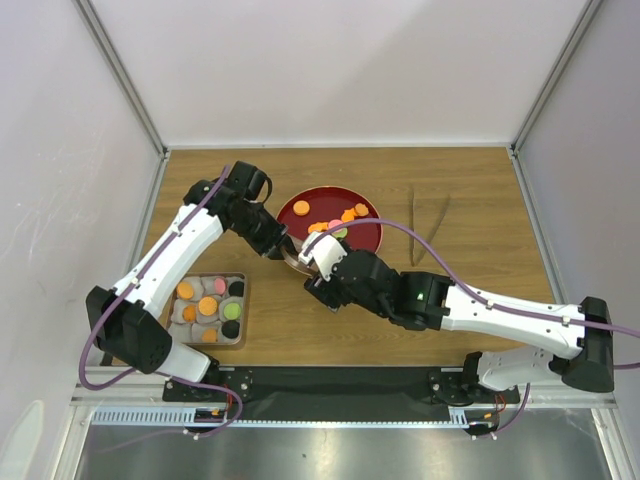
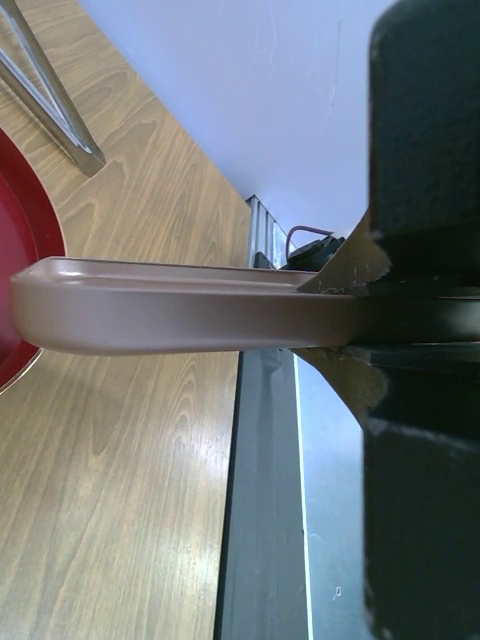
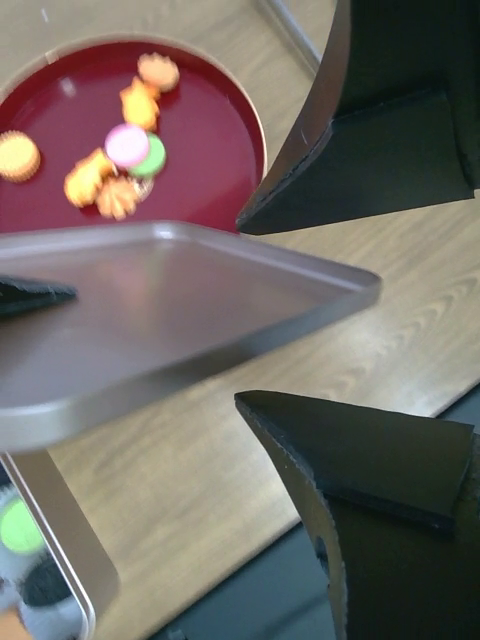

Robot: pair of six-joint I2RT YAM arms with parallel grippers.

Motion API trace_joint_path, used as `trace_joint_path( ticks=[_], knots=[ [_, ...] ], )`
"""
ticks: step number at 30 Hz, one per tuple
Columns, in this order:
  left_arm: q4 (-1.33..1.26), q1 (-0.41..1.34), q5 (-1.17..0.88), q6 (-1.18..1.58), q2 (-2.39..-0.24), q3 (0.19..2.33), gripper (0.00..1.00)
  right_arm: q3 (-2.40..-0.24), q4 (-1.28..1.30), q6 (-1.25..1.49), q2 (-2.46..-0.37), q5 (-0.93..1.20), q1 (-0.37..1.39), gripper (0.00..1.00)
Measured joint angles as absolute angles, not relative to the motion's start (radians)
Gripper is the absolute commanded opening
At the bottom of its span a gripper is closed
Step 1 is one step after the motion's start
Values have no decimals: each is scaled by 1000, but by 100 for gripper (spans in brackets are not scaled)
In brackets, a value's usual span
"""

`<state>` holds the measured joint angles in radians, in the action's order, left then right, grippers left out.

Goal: Pack the cookies

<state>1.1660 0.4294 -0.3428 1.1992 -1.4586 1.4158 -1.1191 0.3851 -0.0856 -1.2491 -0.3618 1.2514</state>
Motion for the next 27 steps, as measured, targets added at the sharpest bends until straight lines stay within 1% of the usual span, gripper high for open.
trace_joint_path(
  ticks=[8,17,20,21,23,25,26,27],
  knots=[
    [1165,425,-358,1196,-1459,1416,0,-1119,296,-155,-1283,-432,1254,60],
    [1158,422,-379,1196,-1458,1433,0,-1119,238,-204,-1315,-448,1255,53],
    [1154,421,-384,1196,-1458,1433,0,-1119,227,-216,-1319,-450,1255,47],
    [1152,419,-387,1196,-1458,1434,0,-1119,223,-221,-1319,-450,1256,43],
    [1145,415,-395,1197,-1457,1435,0,-1119,214,-229,-1320,-452,1256,38],
    [1142,412,-397,1197,-1457,1438,1,-1119,207,-235,-1324,-454,1259,35],
    [1140,411,-397,1197,-1457,1441,3,-1119,203,-239,-1326,-455,1259,33],
    [1138,410,-397,1197,-1457,1443,10,-1119,199,-242,-1328,-456,1260,28]
  ],
)
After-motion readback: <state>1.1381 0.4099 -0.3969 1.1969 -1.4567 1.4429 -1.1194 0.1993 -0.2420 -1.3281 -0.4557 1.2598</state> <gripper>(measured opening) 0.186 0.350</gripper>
